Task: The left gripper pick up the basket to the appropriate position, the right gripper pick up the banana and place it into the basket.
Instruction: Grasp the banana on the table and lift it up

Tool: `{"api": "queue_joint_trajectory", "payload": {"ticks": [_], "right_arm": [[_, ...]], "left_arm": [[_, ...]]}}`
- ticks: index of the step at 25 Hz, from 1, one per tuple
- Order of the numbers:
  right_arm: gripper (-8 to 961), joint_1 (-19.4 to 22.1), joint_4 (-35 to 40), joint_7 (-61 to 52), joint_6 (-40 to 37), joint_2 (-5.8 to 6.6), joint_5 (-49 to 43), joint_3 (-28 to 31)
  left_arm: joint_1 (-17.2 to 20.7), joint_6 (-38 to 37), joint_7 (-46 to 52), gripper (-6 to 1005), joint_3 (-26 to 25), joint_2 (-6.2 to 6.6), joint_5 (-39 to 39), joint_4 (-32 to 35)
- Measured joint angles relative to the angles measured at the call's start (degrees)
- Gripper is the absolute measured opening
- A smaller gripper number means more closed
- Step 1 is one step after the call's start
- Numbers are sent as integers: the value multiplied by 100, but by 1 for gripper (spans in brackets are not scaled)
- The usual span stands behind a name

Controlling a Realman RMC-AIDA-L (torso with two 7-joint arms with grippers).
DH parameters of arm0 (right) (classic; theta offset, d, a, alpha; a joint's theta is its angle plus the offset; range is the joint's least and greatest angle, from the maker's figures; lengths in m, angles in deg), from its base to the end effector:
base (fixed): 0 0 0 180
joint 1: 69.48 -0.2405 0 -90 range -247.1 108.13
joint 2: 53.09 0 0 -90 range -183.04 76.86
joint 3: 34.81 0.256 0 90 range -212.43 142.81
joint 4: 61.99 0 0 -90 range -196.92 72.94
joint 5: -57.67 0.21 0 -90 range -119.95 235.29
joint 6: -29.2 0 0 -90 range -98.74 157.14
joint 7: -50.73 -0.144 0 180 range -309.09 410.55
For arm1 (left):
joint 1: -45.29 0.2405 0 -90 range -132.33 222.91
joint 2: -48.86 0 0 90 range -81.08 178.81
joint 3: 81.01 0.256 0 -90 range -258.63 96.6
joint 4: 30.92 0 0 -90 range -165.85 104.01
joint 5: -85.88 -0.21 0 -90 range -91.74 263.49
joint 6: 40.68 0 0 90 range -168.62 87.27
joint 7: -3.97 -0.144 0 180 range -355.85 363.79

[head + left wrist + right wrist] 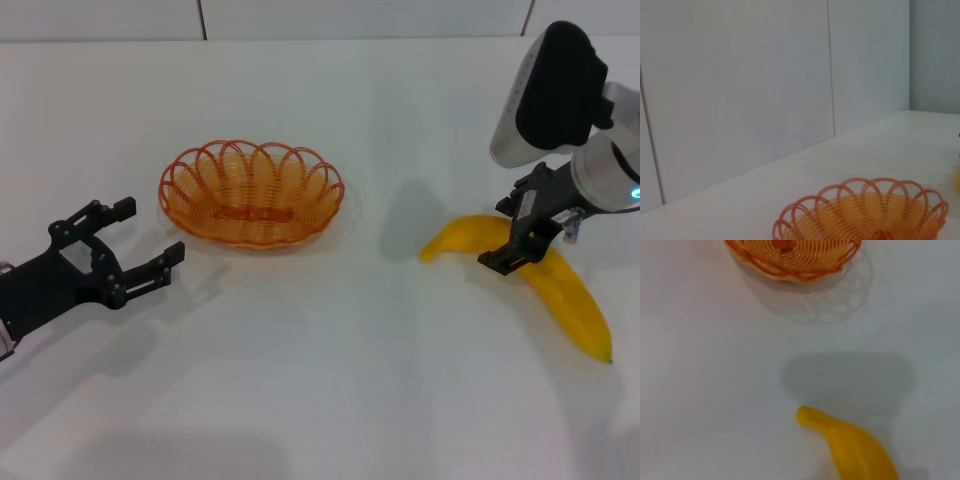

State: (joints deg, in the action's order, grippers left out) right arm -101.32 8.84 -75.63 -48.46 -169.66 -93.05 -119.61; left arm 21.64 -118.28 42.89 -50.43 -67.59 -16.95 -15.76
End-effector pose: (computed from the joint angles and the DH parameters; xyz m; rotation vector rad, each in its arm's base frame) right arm 0.2214 0.3642 -0.0073 -2.6576 0.4439 -0.6623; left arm -0.3364 0.2944 -0.0179 -2.3585 -0.3951 -0.6271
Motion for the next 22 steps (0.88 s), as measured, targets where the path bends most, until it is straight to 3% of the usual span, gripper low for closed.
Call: {"api": "queue_joint_trajectory", "payload": {"ticks": [22], "right_arm": [[610,-206,-356,-70,-1,21,-160,8]], "left_arm": [[-19,0,-17,879,0,0,0,-4]]}}
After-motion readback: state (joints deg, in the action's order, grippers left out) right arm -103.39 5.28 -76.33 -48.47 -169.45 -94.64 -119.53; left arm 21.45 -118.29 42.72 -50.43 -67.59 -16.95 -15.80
